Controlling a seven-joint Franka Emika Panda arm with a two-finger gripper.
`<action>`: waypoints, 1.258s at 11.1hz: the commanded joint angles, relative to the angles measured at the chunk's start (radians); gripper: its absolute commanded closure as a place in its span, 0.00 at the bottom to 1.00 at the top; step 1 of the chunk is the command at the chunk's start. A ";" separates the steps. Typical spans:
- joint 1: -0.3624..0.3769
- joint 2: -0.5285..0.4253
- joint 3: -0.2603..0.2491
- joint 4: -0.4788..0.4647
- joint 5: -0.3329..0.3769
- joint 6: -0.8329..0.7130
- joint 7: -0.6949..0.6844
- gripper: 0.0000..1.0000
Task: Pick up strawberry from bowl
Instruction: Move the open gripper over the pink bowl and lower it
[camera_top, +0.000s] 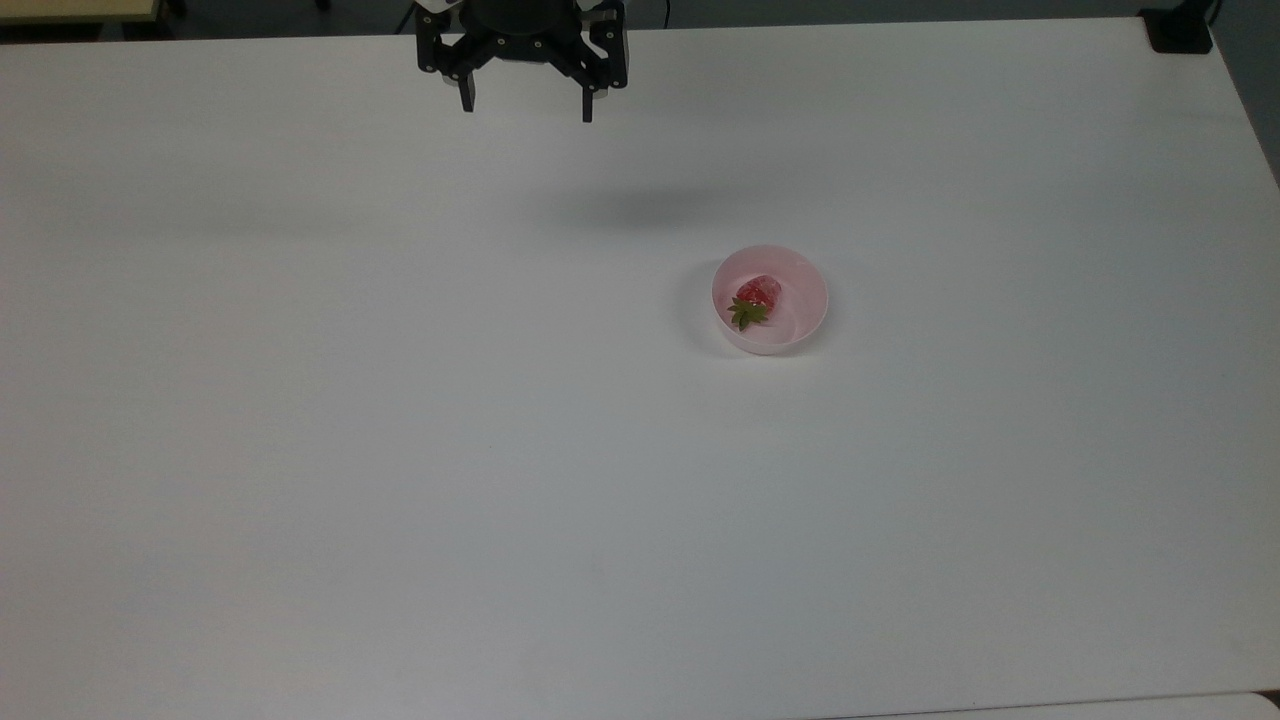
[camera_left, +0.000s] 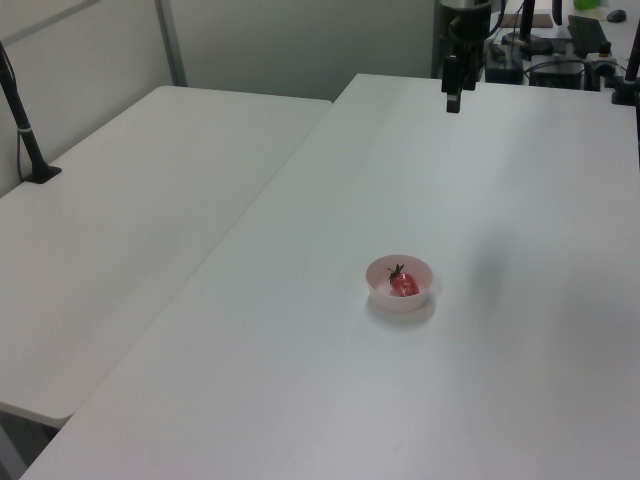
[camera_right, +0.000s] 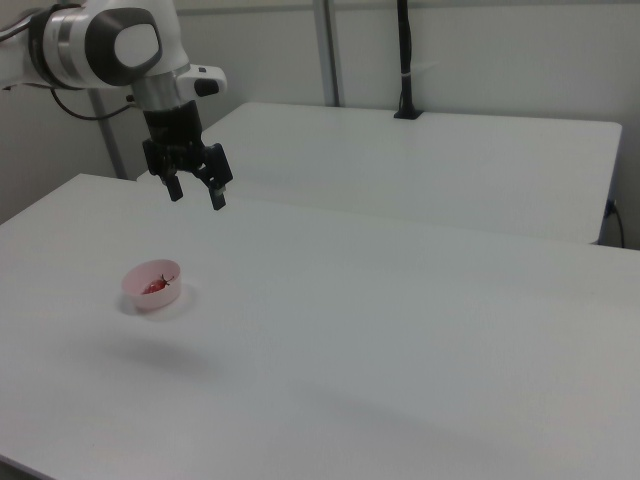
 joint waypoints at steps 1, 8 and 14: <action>-0.003 0.006 0.002 0.004 0.004 -0.033 -0.079 0.00; 0.001 0.009 0.002 0.004 0.001 -0.034 -0.083 0.00; 0.232 0.199 -0.061 0.064 0.069 0.075 -0.052 0.00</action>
